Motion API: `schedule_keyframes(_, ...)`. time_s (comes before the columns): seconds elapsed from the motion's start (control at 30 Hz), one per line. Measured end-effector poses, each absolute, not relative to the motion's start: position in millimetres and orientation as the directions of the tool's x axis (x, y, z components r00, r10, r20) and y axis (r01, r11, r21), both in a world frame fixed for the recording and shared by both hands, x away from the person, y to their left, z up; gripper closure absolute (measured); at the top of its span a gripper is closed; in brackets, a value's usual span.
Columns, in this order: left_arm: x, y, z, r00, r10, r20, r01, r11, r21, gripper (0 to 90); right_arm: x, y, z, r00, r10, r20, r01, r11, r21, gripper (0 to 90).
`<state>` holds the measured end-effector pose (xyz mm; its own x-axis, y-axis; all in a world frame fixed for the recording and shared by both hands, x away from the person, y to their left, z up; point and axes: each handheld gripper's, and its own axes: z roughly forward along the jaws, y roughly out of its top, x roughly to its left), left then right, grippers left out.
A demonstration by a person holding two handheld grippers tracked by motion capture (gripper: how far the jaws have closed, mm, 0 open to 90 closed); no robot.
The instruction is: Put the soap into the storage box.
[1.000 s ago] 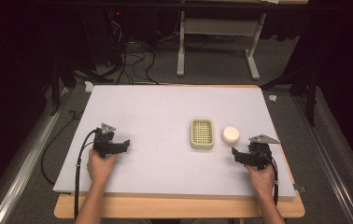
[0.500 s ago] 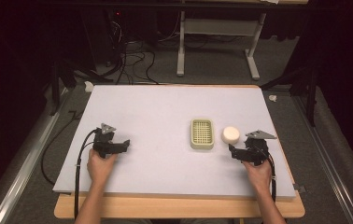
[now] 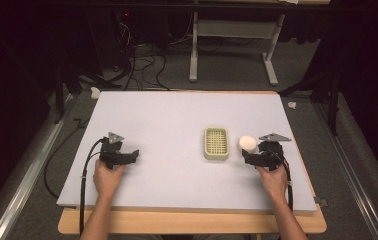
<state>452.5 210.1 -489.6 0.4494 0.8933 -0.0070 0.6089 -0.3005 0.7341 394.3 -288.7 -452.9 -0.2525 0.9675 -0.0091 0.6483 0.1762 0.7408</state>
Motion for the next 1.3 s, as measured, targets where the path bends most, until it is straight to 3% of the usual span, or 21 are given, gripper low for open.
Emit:
schedule_keyframes(0.9, 452.4, 210.0, -489.6, 0.449, 0.893, -0.007, 0.609, -0.300, 0.735, 15.7, 428.5, -278.5, -465.8, -0.225, 0.974, -0.004, 0.699, 0.165, 0.696, 13.8)
schedule_keyframes(1.3, 452.5, 210.2, -489.6, 0.449, 0.893, -0.008, 0.609, -0.300, 0.734, 15.7, 432.7, -276.2, -471.9, -0.215, 0.976, -0.016, 0.709, 0.168, 0.685, 18.8)
